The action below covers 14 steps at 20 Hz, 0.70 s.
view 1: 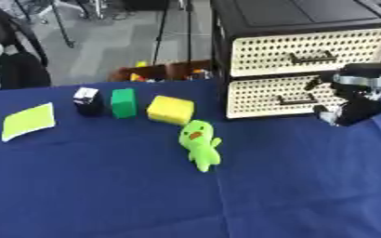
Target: Pick up objects from table and place into drawer.
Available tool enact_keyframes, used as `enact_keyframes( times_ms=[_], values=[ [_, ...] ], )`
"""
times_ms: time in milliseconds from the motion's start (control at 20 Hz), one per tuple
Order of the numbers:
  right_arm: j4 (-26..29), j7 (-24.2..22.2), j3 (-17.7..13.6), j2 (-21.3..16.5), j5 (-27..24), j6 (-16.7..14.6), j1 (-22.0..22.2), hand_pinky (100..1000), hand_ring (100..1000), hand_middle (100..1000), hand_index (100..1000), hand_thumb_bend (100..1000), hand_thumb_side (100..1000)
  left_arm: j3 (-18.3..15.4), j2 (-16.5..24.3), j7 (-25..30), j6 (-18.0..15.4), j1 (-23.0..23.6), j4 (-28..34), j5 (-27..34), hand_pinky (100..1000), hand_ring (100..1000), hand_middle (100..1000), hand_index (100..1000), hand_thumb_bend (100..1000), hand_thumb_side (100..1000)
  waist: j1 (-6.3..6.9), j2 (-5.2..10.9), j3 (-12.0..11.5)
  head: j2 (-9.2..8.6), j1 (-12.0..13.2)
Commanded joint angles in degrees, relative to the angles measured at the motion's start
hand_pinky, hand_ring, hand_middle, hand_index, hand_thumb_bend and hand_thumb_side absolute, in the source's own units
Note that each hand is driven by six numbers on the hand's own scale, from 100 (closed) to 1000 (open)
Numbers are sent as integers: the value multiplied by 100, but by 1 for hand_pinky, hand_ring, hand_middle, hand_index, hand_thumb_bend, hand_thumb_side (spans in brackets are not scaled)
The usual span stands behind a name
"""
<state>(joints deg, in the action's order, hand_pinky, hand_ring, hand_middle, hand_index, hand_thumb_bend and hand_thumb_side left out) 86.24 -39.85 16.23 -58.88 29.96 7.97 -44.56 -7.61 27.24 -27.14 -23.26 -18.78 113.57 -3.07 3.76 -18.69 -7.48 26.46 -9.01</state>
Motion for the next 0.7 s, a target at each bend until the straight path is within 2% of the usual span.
enact_keyframes(
  times_ms=[50,450,700],
  values=[
    [-191,23,-53,-31,97,-60,-157,100,216,100,936,100,416,-43,108,10,9,-69,102,20,559,667,688,838,192,902,-15,80,-22,-99,-57],
    [-732,112,-103,202,250,-143,-351,100,214,100,951,100,401,-45,76,8,19,-58,102,26,557,662,687,837,185,905,-3,9,-102,-197,-136],
    [-917,92,-132,283,280,-205,-439,100,197,100,947,100,356,-37,67,20,20,-69,102,34,557,661,684,836,182,907,-1,-25,-145,-224,-157]
  ],
)
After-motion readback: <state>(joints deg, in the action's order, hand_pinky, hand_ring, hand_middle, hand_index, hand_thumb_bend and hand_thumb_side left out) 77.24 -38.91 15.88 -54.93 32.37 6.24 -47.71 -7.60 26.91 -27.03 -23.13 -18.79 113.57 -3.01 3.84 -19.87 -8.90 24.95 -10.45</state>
